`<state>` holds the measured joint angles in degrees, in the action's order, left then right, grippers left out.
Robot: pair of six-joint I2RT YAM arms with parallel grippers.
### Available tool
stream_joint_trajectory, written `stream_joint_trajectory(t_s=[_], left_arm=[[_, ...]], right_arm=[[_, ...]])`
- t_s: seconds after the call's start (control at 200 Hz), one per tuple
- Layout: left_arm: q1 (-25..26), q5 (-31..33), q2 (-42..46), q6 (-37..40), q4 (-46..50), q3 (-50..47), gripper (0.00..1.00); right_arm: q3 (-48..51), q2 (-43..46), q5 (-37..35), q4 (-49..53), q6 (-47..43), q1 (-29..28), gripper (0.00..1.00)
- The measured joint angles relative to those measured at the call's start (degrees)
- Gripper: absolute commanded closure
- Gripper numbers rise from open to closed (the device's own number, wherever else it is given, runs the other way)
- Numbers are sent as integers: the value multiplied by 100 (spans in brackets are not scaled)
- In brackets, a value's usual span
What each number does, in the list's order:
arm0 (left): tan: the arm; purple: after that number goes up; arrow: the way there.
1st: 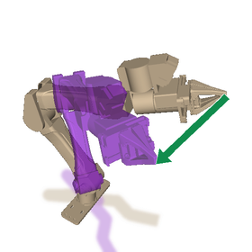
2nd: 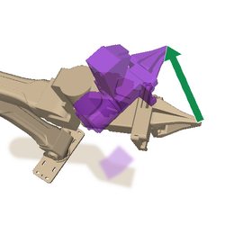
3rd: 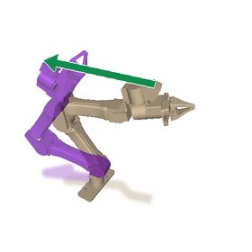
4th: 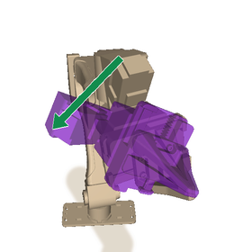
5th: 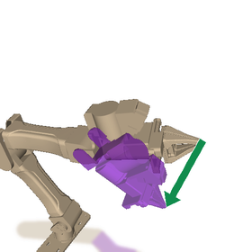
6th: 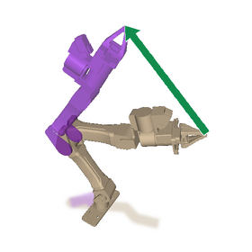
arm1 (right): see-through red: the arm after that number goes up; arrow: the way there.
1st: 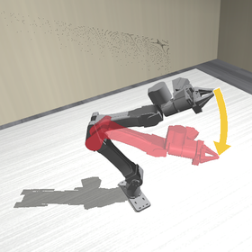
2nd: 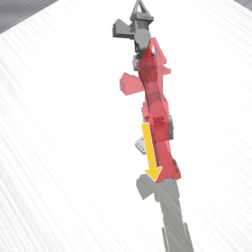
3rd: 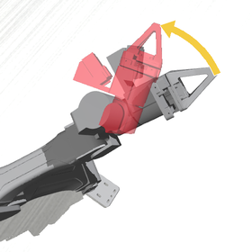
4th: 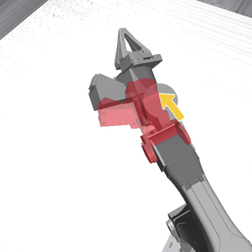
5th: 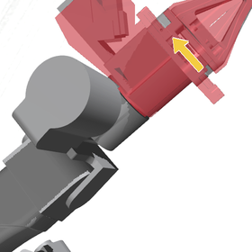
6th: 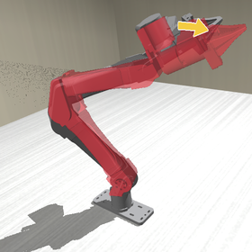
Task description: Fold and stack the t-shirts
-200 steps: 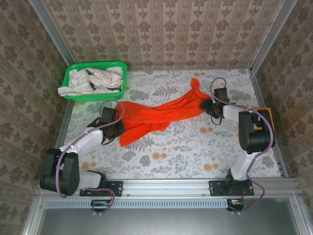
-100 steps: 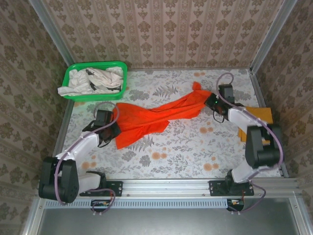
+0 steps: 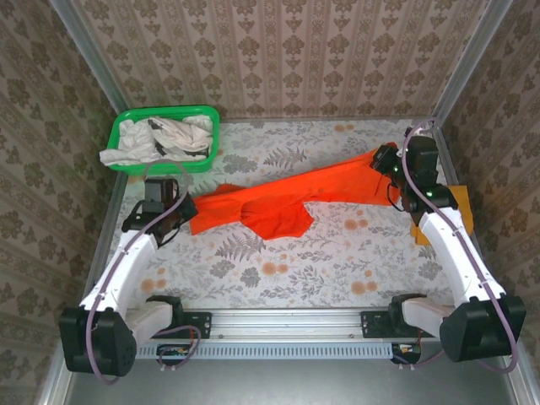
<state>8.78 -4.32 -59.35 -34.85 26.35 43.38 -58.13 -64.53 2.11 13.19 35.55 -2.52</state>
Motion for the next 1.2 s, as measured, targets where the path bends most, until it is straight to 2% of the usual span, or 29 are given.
stream_joint_trajectory(t_s=[0.365, 0.52, 0.655, 0.86, 1.06, 1.08, 1.12, 1.17, 1.2], left_arm=[[-26, -101, 363, 313, 662, 107, 100], [-26, -243, 190, 446, 793, 243, 100], [-17, -393, -415, 496, 693, 293, 100], [216, -463, -1652, 590, 321, 407, 100], [321, -446, -2529, 599, -122, 706, 100], [321, -448, -2581, 599, -155, 745, 100], [328, -448, -2686, 599, -227, 824, 100], [332, -448, -2798, 599, -310, 927, 100], [348, -444, -2839, 599, -358, 970, 100]], right_arm=[[306, 1622, -199, 562, 28, -341, 100], [398, 1714, -398, 769, 22, -345, 100], [398, 957, -564, 708, -50, -341, 100], [284, -1123, -715, 330, -275, -240, 100], [-1029, -3228, -616, 262, -520, -59, 100], [-1191, -3386, -581, 271, -546, -39, 93], [-1565, -3731, -511, 260, -597, 2, 72], [-1895, -4022, -437, 210, -654, 46, 40], [-2026, -4129, -411, 164, -691, 74, 29]])
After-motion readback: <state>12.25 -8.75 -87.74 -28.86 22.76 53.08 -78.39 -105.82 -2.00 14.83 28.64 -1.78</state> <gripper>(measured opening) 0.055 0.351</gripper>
